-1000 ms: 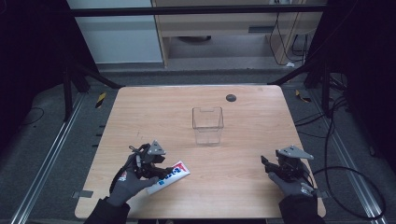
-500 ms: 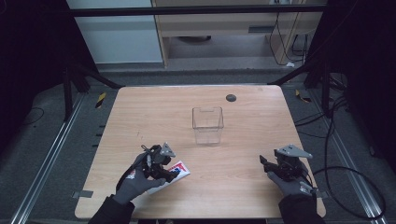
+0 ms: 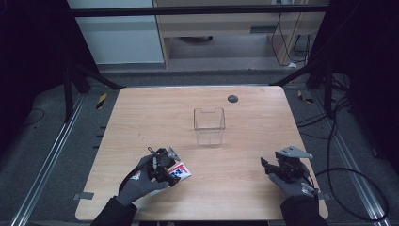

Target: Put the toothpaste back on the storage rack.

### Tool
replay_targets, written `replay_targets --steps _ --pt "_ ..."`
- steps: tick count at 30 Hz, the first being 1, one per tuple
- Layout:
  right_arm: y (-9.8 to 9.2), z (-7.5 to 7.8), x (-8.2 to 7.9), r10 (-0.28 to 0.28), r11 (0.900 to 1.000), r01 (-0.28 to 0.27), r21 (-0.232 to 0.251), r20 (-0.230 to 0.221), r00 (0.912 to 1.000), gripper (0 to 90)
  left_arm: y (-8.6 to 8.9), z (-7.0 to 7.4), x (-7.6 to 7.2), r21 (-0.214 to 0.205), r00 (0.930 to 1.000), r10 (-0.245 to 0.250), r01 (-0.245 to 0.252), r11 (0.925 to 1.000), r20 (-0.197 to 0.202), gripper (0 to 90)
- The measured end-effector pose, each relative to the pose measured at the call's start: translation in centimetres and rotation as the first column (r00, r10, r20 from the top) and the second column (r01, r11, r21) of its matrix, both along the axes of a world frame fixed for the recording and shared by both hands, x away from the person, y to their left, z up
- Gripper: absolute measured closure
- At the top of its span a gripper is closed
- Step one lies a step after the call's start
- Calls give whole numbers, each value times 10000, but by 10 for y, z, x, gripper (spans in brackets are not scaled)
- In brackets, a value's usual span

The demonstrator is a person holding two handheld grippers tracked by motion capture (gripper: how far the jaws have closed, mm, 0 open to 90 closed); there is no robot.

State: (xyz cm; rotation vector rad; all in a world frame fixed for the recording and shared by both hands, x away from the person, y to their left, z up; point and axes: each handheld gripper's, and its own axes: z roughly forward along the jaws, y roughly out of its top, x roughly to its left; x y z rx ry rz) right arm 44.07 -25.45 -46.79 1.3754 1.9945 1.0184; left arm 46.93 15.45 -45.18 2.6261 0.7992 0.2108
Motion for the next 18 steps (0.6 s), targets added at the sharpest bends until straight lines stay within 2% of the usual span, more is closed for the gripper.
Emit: replay_targets --steps 12,18 --pt "1 -2 2 52 10000 -53 -56 -186 9998 350 -1 -10 5 355 9987 -102 120 9993 -508 380" --pt "1 -2 2 109 9999 -111 -82 -242 9996 350 -3 -12 6 478 9982 -124 152 9987 -583 382"
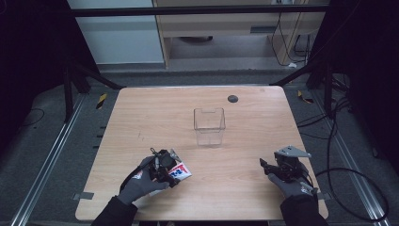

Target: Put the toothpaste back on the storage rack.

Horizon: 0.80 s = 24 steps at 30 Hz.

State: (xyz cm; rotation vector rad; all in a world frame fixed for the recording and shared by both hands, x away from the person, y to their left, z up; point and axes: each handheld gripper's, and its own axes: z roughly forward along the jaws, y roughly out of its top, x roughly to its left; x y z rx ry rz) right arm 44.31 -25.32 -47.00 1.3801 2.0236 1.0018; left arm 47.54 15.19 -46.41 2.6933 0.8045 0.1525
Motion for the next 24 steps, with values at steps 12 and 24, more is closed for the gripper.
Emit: replay_targets --steps 12,24 --pt "-1 0 1 -33 10000 33 -5 -60 10000 344 -4 -5 2 353 9997 -95 103 9993 -210 387" --pt "-1 1 0 -96 9999 96 51 -115 9999 342 -3 0 2 330 9993 -2 15 9995 -382 530"
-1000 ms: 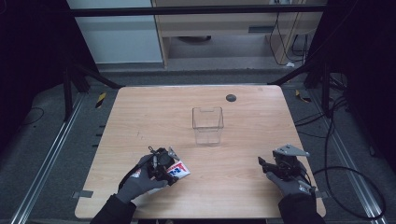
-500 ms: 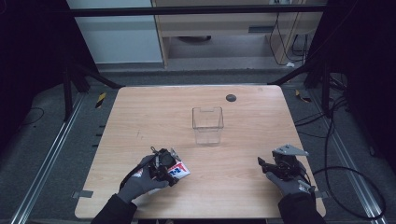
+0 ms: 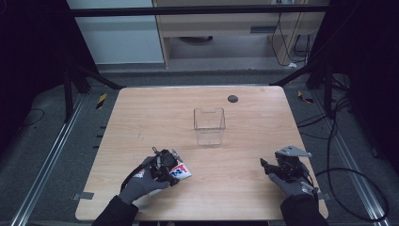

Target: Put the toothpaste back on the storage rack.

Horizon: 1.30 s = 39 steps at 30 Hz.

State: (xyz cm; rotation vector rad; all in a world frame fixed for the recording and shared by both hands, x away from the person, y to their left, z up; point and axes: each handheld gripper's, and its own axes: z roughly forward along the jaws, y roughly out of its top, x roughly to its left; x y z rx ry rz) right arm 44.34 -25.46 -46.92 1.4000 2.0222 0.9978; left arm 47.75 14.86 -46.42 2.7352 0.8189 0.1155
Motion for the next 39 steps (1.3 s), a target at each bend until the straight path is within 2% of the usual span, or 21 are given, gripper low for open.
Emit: replay_targets --steps 6,8,14,16,17,18,19,20,23,25,26,28,29,30,31,32,33,36,37,38,39 --pt "-1 0 0 -12 10000 12 16 -4 10000 343 4 7 -2 -212 9999 157 -157 9997 -36 668" --pt "-3 0 1 3 10000 -3 -52 24 10000 343 6 8 -3 -233 9996 223 -227 9995 -181 690" --pt "-3 0 0 -36 10000 36 55 -54 10000 343 7 10 -5 -208 9993 365 -367 9991 -113 715" --pt "-3 0 0 -51 10000 51 42 -53 10000 343 10 17 -6 -523 9990 442 -444 9976 -61 719" --pt "-3 0 0 -51 10000 51 42 -53 10000 343 10 17 -6 -523 9990 442 -444 9976 -61 721" --pt "-4 0 0 -39 10000 39 14 -4 10000 343 12 22 -7 -785 9986 521 -512 9956 95 722" --pt "-5 0 0 -41 10000 41 -5 16 10000 343 12 22 -7 -785 9986 521 -512 9956 95 723" --pt "-5 0 0 -65 10000 65 29 0 10000 343 14 29 -9 -1053 9977 620 -589 9927 266 723" --pt "-6 -1 0 -53 10000 53 48 -6 10000 343 18 39 -11 -1443 9954 780 -692 9871 561 723" --pt "-6 -1 0 -69 10000 69 69 -16 10000 343 20 42 -11 -1556 9944 830 -720 9852 657 724" --pt "-6 -1 -1 -98 9999 98 63 -32 9999 343 22 47 -12 -1786 9905 1005 -825 9805 941 724" --pt "-6 -2 0 -93 10000 93 31 3 10000 342 25 52 -12 -2061 9853 1208 -941 9740 1209 724" --pt "-6 -2 0 -93 10000 93 31 3 10000 342 25 52 -12 -2061 9853 1208 -941 9740 1209 724" --pt "-6 -1 0 -83 10000 83 50 14 10000 342 27 54 -12 -2267 9817 1335 -1004 9688 1359 724" --pt "-6 -2 0 -93 10000 93 13 36 9999 342 29 57 -13 -2497 9747 1569 -1140 9616 1591 724" --pt "-6 -2 0 -93 10000 93 13 36 9999 342 29 57 -13 -2497 9747 1569 -1140 9616 1591 724" --pt "-6 -2 0 -114 9999 114 -8 50 9999 342 31 60 -12 -2751 9683 1786 -1262 9531 1747 724" --pt "-6 -1 0 -120 9999 120 40 68 9999 342 34 63 -13 -3029 9565 2072 -1392 9428 2053 724" --pt "-6 -1 0 -120 9999 120 40 68 9999 342 34 63 -13 -3029 9565 2072 -1392 9428 2053 724" --pt "-6 -1 0 -123 9999 123 -4 106 9999 341 34 64 -13 -3144 9518 2179 -1435 9384 2159 724" --pt "-6 -1 -1 -141 9999 141 -40 129 9998 341 35 66 -13 -3260 9420 2346 -1494 9335 2401 724"
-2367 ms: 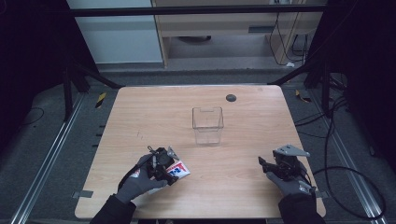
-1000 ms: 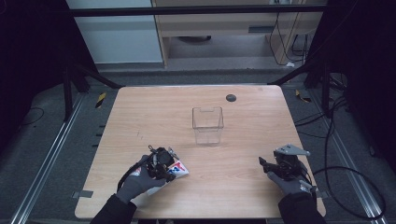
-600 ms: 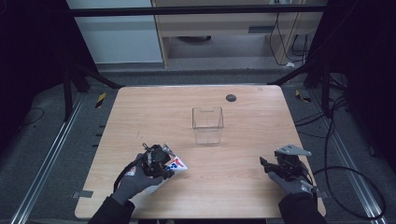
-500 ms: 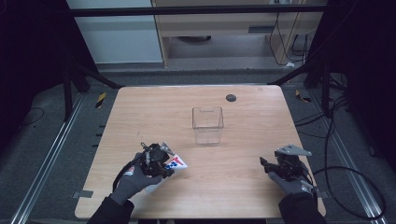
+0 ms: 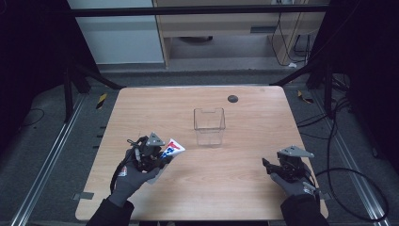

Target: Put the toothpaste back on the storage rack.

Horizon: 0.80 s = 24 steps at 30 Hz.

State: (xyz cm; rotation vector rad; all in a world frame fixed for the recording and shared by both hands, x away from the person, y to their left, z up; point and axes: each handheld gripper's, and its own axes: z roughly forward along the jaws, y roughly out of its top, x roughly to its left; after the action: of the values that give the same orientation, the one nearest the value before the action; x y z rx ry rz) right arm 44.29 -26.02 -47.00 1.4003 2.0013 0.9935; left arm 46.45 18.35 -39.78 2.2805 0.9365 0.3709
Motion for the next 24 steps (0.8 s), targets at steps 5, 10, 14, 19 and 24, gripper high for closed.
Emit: replay_targets --steps 5,10,14,19,24 --pt "2 1 0 -55 10000 55 0 93 9999 337 3 5 4 -220 9983 320 -310 9993 494 724" --pt "2 2 -1 -63 10000 64 -46 220 9997 335 10 17 12 -887 9872 997 -890 9921 1245 724" --pt "2 2 -2 -117 9999 117 13 162 9998 333 10 28 22 -1394 9734 1503 -1269 9821 1729 724" --pt "2 1 -1 -83 9999 86 -116 241 9997 332 6 36 32 -2035 9570 1995 -1567 9664 2105 724" --pt "2 1 -1 -90 9999 93 -122 263 9996 331 0 41 40 -2489 9380 2425 -1804 9516 2476 723"
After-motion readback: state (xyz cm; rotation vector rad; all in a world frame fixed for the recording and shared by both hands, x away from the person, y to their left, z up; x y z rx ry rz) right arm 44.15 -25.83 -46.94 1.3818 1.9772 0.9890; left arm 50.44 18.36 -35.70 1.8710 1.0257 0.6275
